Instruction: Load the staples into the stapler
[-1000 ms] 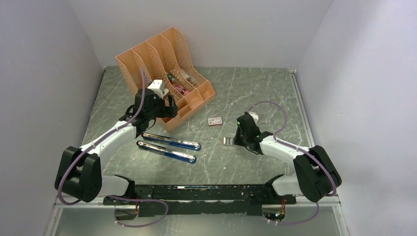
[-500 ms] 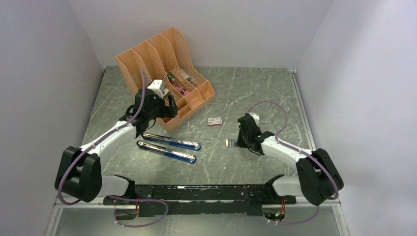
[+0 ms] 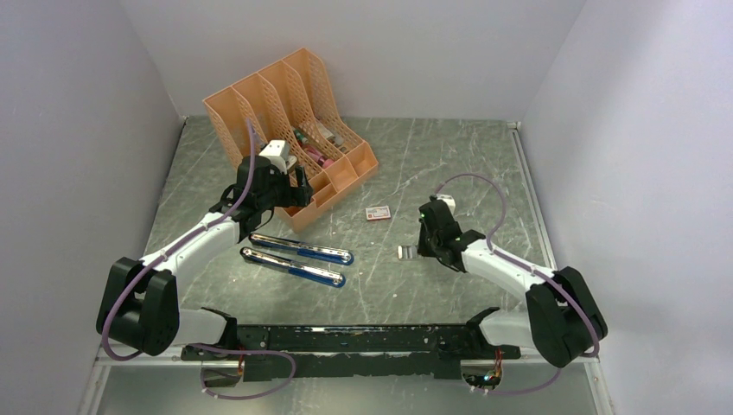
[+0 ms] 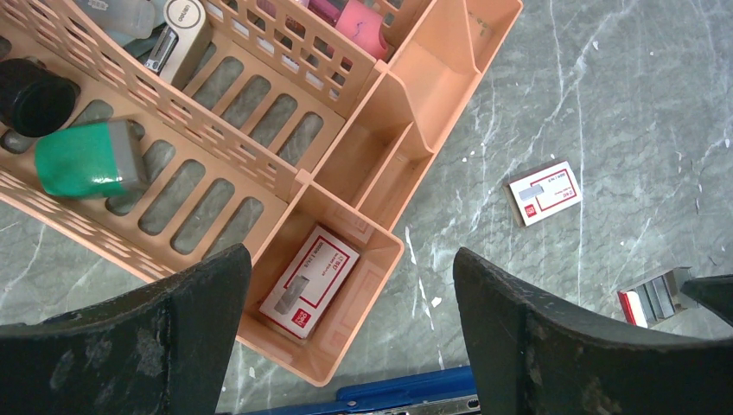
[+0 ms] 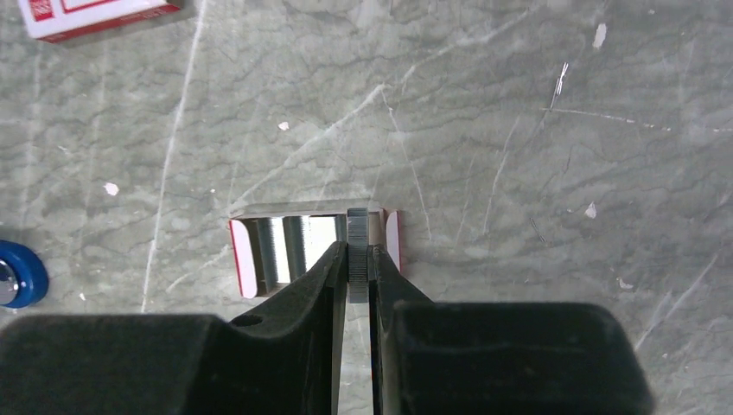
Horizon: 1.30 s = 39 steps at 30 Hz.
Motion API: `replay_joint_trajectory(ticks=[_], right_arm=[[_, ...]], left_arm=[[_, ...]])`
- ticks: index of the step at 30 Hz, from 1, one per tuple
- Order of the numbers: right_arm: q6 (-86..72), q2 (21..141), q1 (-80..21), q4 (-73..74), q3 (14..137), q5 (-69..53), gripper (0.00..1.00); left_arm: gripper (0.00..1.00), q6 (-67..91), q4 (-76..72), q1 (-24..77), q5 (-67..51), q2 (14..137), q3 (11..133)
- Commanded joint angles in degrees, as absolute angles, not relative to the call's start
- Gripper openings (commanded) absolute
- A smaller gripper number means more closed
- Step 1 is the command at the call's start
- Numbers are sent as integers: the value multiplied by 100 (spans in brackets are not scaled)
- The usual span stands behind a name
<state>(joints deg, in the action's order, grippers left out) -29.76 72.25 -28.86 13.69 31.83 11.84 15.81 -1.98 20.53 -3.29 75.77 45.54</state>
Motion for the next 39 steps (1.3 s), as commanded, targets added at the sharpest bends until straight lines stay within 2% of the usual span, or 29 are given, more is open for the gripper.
replay_joint_trajectory(ticks=[1,6,12,23,29,32,36,39], right_arm=[[-2751,7029,-2855,1363,3374,1227,16],[-2429,6904,-2853,1261,3416,1055,16],[-1666,6835,-2980,992,3601,305,18],[-932,7129,-4401,1309,4045,465,20],[-852,7514,-5163,1565,4215,1229,29],[-941,7613,-5510,1566,4254,1441,39],[-1398,7189,-5496,1335,4044,1826,48],[-1652,7181,-5223,1447,4070,1896,48]], left_arm=[[91,1521,-422,1999,-474,7612,4547],[90,1521,-398,2001,-491,7620,4565],[88,1529,-138,2003,-438,7699,4765],[85,1435,462,2003,-93,7247,4942],[86,1212,630,1999,166,6917,4830],[85,1225,617,2004,139,6929,4814],[85,1248,616,2004,69,7011,4830],[85,1257,595,2002,33,7024,4827]])
